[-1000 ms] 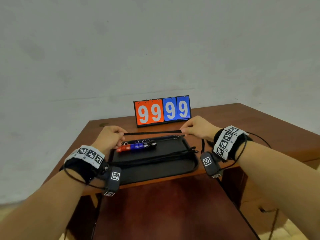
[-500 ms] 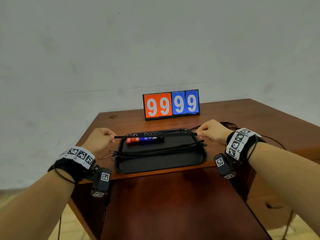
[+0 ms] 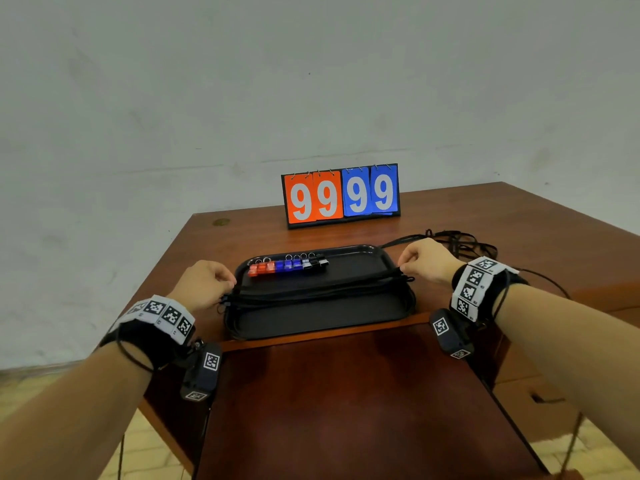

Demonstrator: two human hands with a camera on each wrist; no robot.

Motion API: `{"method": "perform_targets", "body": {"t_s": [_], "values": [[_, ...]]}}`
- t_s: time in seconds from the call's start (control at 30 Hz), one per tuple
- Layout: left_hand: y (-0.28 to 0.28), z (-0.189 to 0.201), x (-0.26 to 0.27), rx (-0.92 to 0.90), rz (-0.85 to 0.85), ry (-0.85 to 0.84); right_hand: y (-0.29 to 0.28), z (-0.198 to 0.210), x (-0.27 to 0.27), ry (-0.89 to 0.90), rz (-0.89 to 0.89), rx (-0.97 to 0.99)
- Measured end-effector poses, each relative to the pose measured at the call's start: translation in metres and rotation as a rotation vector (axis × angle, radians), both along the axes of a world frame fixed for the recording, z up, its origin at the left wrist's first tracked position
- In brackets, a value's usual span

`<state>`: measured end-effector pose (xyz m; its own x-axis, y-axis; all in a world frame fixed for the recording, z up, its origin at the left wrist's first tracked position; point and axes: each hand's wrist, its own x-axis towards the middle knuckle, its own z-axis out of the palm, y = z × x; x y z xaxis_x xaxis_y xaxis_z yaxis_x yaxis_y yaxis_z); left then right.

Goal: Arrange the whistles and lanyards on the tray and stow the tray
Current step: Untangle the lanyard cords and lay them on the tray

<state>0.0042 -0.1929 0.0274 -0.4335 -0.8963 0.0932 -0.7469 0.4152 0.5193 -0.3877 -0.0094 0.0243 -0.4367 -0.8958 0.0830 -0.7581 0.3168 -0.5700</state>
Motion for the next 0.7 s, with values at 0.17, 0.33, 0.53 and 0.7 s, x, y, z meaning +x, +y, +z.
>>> {"method": "perform_targets", "body": {"t_s": [0.17,0.33,0.53,0.7], "values": [[-0.0006,-0.0018,-0.0007,-0.013,-0.007,-0.034,-0.0044,-0.0041,-0.0012,0.005,0.008,0.018],[-0.0008,-0.0048,-0.0004,-0.022,-0.006,-0.053,-0.0057,-0.0048,0.0033,0.009,0.035,0.016],[-0.0021,-0.0075,0.0043,-0.012,-0.006,-0.061,-0.0091,-0.0075,0.0042,0.007,0.012,0.018],[-0.0021,-0.0074,0.0046,0.005,-0.009,-0.065,-0.0084,-0.0102,0.0014,0.01,-0.007,0.031]]}}
